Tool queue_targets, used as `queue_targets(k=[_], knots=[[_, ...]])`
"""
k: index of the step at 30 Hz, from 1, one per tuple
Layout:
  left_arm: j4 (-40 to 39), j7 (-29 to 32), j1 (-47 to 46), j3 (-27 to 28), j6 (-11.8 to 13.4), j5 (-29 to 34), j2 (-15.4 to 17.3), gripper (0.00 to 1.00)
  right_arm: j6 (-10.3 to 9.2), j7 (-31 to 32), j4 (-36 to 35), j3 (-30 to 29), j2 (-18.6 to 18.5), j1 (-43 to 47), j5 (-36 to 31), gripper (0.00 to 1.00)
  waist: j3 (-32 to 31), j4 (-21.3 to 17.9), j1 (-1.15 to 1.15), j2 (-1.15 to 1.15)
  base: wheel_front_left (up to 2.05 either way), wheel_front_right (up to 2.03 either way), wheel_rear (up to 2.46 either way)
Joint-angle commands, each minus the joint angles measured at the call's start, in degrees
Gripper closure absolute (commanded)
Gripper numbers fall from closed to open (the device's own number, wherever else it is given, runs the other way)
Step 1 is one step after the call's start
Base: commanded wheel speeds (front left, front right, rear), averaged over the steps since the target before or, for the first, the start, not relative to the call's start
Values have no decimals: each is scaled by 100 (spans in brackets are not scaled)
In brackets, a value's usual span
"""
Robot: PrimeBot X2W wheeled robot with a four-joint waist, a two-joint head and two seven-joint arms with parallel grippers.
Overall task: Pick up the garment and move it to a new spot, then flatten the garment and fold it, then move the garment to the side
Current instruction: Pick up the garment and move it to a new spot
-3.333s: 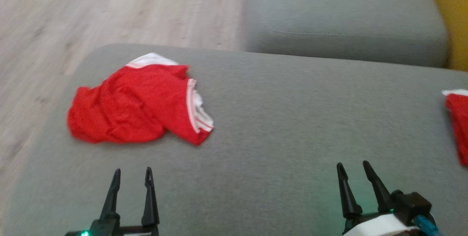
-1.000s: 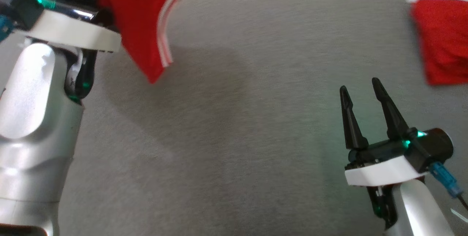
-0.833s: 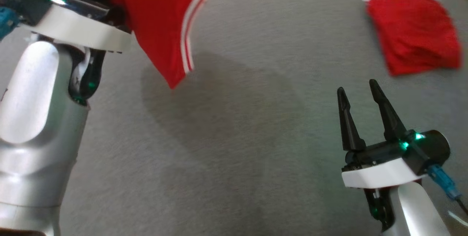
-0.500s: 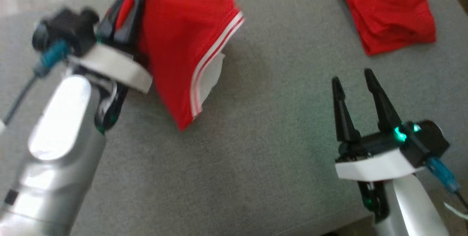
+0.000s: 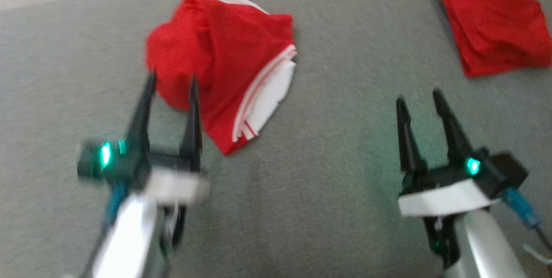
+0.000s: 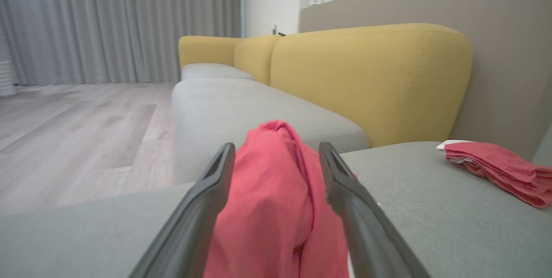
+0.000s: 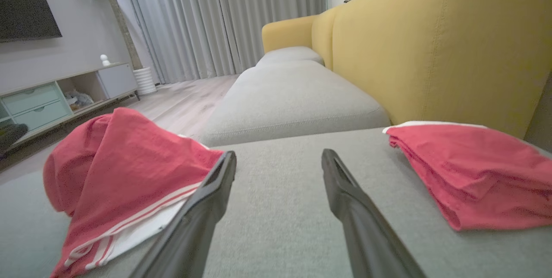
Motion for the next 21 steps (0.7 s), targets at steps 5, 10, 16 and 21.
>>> queue_targets(k=[5,10,16,21], knots=[[-1114,-27,1585,656,189,359,-394,0,-5,1,313,132,9,385,-106,0,-987,830,1,0,0,0,0],[-1571,-27,2484,757,358,731,-489,0,-5,1,630,153,9,691,-20,0,-1462,1164,1,0,0,0,0],[-1547,-28,2909,888,388,815,-513,0,-5,1,791,30,9,951,103,0,-1709,1304,1,0,0,0,0],[-1469,-28,2975,917,356,762,-517,0,-5,1,807,-51,9,1025,146,0,-1774,1327,1,0,0,0,0]])
